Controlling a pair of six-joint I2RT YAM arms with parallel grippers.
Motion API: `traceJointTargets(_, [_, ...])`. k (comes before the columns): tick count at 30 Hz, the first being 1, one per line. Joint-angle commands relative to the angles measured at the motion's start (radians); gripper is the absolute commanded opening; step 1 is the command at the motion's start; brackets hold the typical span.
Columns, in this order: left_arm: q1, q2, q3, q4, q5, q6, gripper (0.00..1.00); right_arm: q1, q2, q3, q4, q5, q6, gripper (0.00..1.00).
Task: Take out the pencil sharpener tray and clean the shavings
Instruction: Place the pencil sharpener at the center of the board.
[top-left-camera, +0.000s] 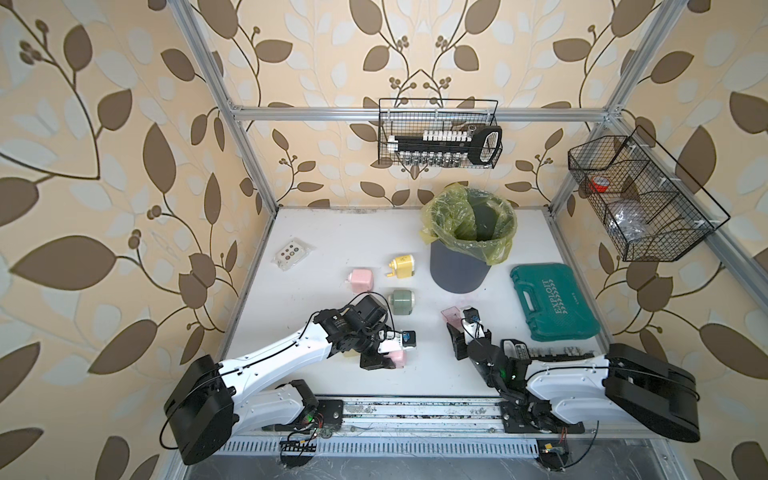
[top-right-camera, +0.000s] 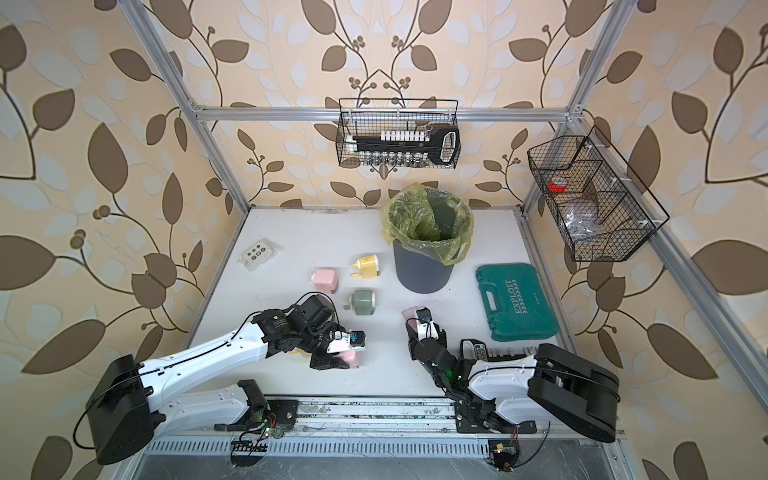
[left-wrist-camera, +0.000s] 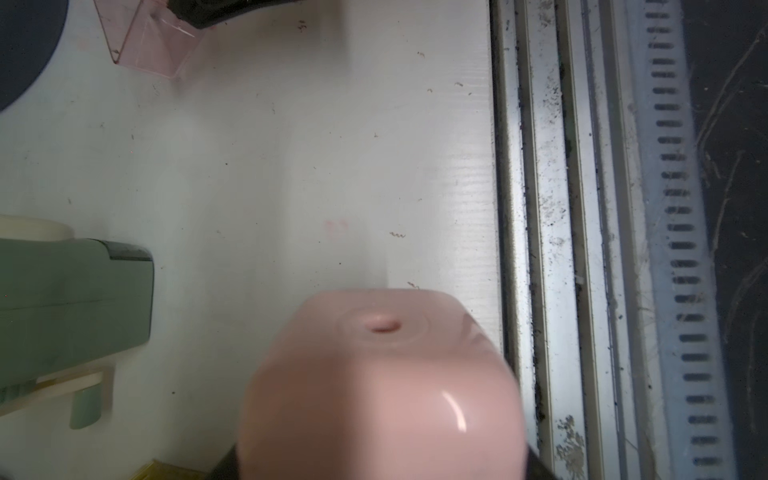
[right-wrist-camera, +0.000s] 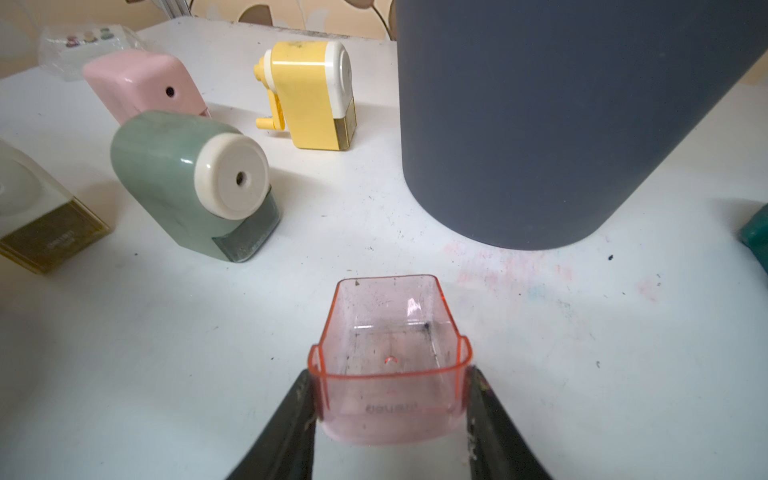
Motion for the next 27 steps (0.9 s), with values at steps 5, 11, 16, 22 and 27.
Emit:
traceJointTargets(5, [-0.007, 0.045, 0.055, 0.024, -0.057, 0.006, 0.00, -0.024, 0.154, 0.057, 0.182, -0.075, -0.038, 0.15])
traceJointTargets(11, [-0.007, 0.057, 0.043, 0.047, -0.070, 0.003, 0.00, -0.051, 0.181, 0.044, 0.205, -0.138, -0.047, 0.56])
traceJointTargets(16, [-0.008, 0.099, 0.051, 0.056, -0.087, 0.009, 0.00, -0.051, 0.098, 0.048, 0.104, -0.143, -0.050, 0.72])
traceJointTargets(22, [-0.008, 0.161, 0.072, 0.061, -0.100, 0.019, 0.00, -0.052, -0.037, 0.077, -0.067, -0.199, -0.093, 0.82])
traceJointTargets(27, [-0.009, 0.204, 0.082, 0.065, -0.107, 0.021, 0.05, -0.053, -0.217, 0.067, -0.198, -0.168, -0.119, 0.85])
